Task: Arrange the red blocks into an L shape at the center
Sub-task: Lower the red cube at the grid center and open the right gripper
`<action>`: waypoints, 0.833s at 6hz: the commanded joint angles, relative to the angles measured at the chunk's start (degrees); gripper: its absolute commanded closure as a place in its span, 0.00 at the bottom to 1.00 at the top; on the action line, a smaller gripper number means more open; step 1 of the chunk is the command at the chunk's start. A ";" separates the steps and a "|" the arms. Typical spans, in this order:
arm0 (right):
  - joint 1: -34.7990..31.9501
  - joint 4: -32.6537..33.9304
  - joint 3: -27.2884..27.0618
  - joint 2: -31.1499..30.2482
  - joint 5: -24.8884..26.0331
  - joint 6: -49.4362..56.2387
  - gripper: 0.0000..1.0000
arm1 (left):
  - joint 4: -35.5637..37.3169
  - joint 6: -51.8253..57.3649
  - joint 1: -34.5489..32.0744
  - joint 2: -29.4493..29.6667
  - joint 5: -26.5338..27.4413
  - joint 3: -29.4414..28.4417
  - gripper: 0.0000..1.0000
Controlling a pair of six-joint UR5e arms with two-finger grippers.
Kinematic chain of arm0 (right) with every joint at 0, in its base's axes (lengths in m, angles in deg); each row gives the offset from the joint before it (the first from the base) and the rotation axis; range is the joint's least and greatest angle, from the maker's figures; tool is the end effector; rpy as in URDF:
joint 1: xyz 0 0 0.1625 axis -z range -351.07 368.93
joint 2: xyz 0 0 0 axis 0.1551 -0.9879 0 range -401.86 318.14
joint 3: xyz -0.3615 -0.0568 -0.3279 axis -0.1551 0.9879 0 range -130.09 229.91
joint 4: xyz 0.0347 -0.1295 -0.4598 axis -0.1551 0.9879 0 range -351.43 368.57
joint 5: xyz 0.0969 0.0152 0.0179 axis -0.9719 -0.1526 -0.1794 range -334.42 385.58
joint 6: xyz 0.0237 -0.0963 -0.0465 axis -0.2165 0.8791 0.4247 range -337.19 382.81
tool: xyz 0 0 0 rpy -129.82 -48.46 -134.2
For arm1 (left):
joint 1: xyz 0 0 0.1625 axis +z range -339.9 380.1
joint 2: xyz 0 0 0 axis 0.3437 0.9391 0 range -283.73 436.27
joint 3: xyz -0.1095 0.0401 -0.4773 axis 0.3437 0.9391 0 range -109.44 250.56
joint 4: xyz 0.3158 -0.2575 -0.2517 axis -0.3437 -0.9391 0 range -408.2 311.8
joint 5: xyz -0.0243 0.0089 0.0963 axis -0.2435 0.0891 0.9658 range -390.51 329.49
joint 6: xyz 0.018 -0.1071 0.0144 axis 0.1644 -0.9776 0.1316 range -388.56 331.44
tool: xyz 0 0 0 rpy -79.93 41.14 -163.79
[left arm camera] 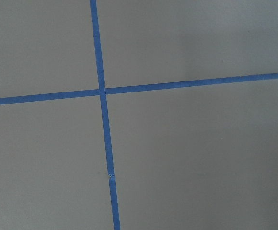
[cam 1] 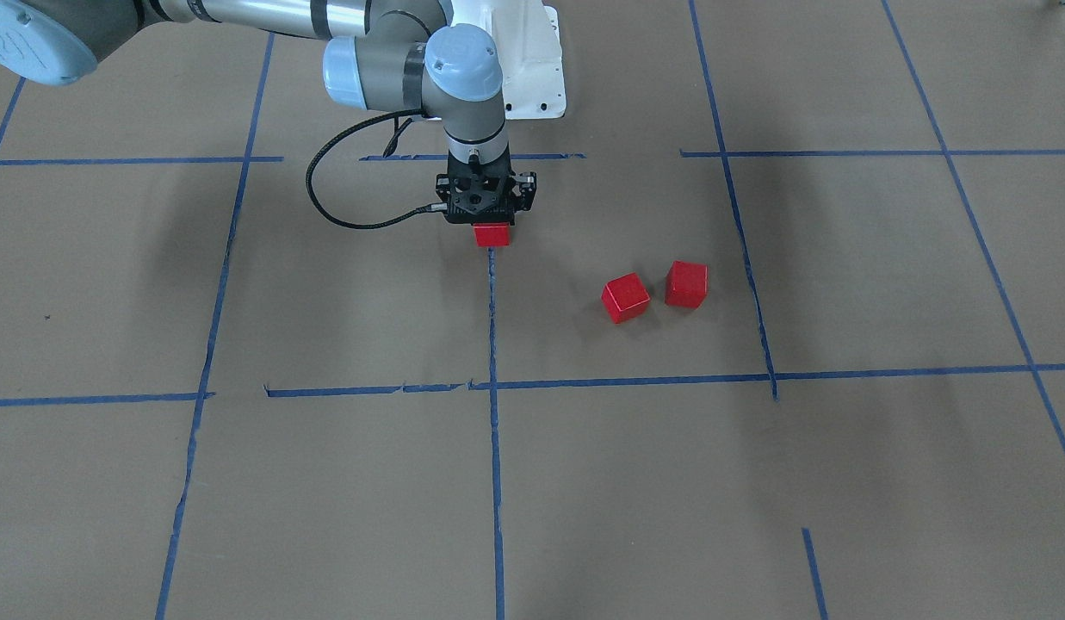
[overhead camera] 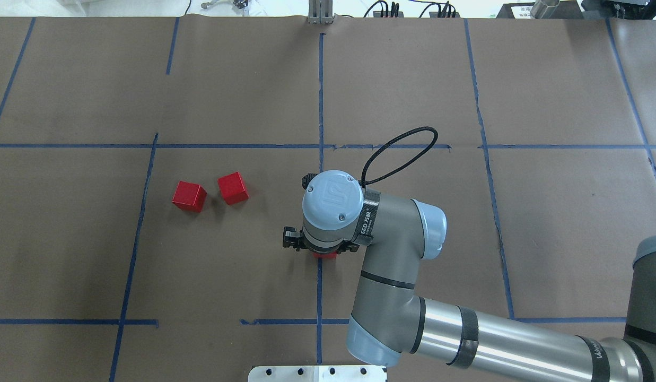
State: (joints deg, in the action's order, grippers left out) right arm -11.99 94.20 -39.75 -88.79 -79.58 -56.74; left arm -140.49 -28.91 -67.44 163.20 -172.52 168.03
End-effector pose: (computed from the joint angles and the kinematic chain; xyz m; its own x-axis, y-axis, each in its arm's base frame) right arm -0.7275 -0.3901 0.2082 0.6554 0.0629 0.7526 -0.0475 0.9980 -0.0421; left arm -0.0237 -0.5407 0.6732 0.6113 0.1120 -0.7834 -0.0388 0.9930 0.1117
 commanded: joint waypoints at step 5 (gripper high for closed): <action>-4.55 5.58 -13.21 -3.15 -0.31 0.70 0.00 | -0.35 -14.71 9.55 3.66 -0.02 7.27 0.00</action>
State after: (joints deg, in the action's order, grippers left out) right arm -14.71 98.44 -48.61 -90.36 -79.61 -56.18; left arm -140.69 -38.77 -61.23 164.69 -172.55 173.17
